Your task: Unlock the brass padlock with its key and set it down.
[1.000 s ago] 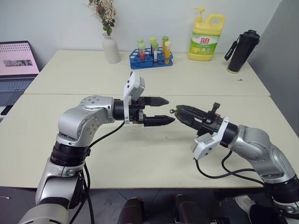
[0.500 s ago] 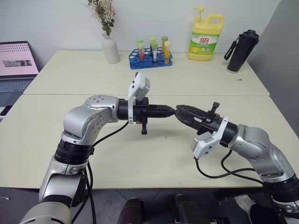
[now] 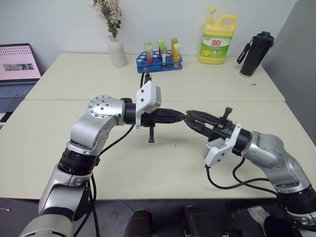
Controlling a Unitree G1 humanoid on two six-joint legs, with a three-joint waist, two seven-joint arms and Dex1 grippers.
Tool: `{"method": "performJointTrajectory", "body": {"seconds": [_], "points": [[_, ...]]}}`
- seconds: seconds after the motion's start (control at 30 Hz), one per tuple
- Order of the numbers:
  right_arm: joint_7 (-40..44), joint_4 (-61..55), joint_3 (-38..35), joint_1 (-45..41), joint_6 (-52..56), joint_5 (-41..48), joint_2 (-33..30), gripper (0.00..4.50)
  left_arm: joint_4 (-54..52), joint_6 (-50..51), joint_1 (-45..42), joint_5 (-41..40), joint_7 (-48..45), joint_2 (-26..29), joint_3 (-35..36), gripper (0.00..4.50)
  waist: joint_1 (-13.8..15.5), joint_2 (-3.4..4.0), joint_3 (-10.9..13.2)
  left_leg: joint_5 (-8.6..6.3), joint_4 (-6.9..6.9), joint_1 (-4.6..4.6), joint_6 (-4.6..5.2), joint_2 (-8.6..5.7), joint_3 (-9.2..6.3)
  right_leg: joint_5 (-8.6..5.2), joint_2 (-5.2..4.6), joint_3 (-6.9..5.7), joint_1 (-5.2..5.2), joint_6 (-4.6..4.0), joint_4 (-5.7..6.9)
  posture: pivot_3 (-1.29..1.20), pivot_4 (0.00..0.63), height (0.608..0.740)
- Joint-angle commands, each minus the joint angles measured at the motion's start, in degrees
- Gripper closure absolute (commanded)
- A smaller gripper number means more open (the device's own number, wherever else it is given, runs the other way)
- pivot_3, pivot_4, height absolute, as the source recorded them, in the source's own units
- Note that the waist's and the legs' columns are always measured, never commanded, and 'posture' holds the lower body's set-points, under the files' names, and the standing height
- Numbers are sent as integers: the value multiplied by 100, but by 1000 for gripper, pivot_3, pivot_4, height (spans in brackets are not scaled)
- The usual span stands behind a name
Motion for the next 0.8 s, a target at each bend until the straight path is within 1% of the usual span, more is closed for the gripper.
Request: {"method": "performJointTrajectory", "body": {"seconds": [0.03,0.13,0.27,0.47,0.57,0.67,0.7,0.8], "points": [[31,-153,-108,-52,49,135,36,3597,-105,-843,-13,176,-175,-118,-99,4500,0,0,0,0,0,0,0,0,0,0,0,0,0,0,0,0,150,740],[48,-148,-121,-48,60,155,42,3597,64,-1625,29,481,-264,-157,-153,4500,0,0,0,0,0,0,0,0,1,0,0,-1,0,1,0,0,150,740],[53,-140,-123,-66,86,180,70,3597,239,-1718,29,471,-163,-313,-60,4500,0,0,0,0,1,-1,1,0,2,0,0,-3,0,1,0,0,150,740],[47,-132,-120,-86,95,189,94,3597,63,-248,16,-73,208,-438,156,4500,-2,0,0,0,2,-1,1,0,-1,-3,1,-7,1,6,1,0,150,740],[47,-122,-122,-92,91,187,95,3597,70,285,-74,-276,292,-420,255,3933,-3,0,0,0,2,-1,1,0,-4,-3,2,-6,1,5,1,0,150,740],[53,-110,-133,-95,94,186,89,3597,23,969,-154,-453,455,-337,329,2986,-2,0,0,0,2,-1,1,1,-5,-3,2,-7,1,6,2,0,150,740],[54,-106,-135,-97,92,185,87,3597,3,1137,-173,-500,501,-315,346,2742,-3,0,0,0,2,-1,1,0,-6,-3,2,-7,1,6,3,0,150,740],[59,-100,-141,-96,106,177,83,3597,-72,1920,-267,-687,826,-244,474,1823,-2,0,0,0,2,0,1,0,-8,-3,2,-7,1,6,3,0,150,740]]}}
